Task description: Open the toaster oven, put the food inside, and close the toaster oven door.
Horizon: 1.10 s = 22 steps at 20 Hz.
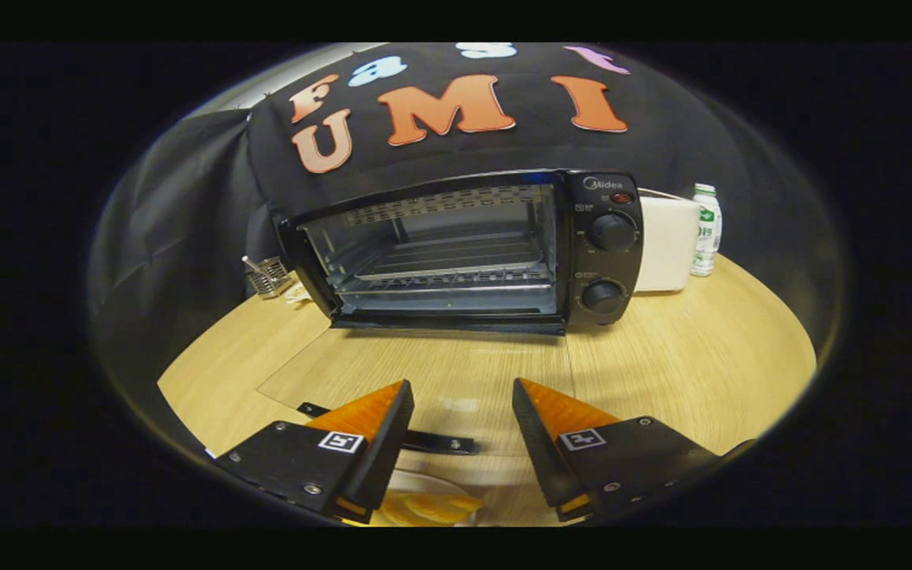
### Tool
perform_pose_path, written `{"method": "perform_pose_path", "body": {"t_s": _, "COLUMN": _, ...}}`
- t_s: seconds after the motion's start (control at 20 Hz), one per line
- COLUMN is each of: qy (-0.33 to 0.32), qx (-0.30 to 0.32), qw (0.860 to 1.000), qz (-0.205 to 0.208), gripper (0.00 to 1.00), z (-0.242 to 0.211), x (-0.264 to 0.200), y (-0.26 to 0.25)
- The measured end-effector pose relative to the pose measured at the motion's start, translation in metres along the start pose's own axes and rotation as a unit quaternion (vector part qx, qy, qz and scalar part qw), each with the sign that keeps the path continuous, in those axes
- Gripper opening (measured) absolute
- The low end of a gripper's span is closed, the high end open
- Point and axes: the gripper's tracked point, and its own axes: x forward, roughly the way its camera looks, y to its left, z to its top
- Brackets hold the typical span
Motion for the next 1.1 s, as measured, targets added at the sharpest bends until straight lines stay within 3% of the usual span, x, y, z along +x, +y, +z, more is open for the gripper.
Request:
{"method": "perform_pose_path", "body": {"t_s": 0.3, "qy": -0.083, "qx": -0.04, "qw": 0.996, "qz": -0.003, "gripper": 0.78, "z": 0.025, "x": -0.049, "y": 0.005}}
{"method": "perform_pose_path", "body": {"t_s": 0.55, "qy": -0.108, "qx": -0.07, "qw": 0.992, "qz": 0.002, "gripper": 0.88, "z": 0.02, "x": -0.077, "y": 0.015}}
{"method": "perform_pose_path", "body": {"t_s": 0.95, "qy": -0.06, "qx": -0.101, "qw": 0.993, "qz": 0.003, "gripper": 0.92, "z": -0.041, "x": -0.099, "y": 0.043}}
{"method": "perform_pose_path", "body": {"t_s": 1.1, "qy": -0.008, "qx": -0.063, "qw": 0.998, "qz": -0.015, "gripper": 0.92, "z": -0.074, "x": -0.111, "y": 0.044}}
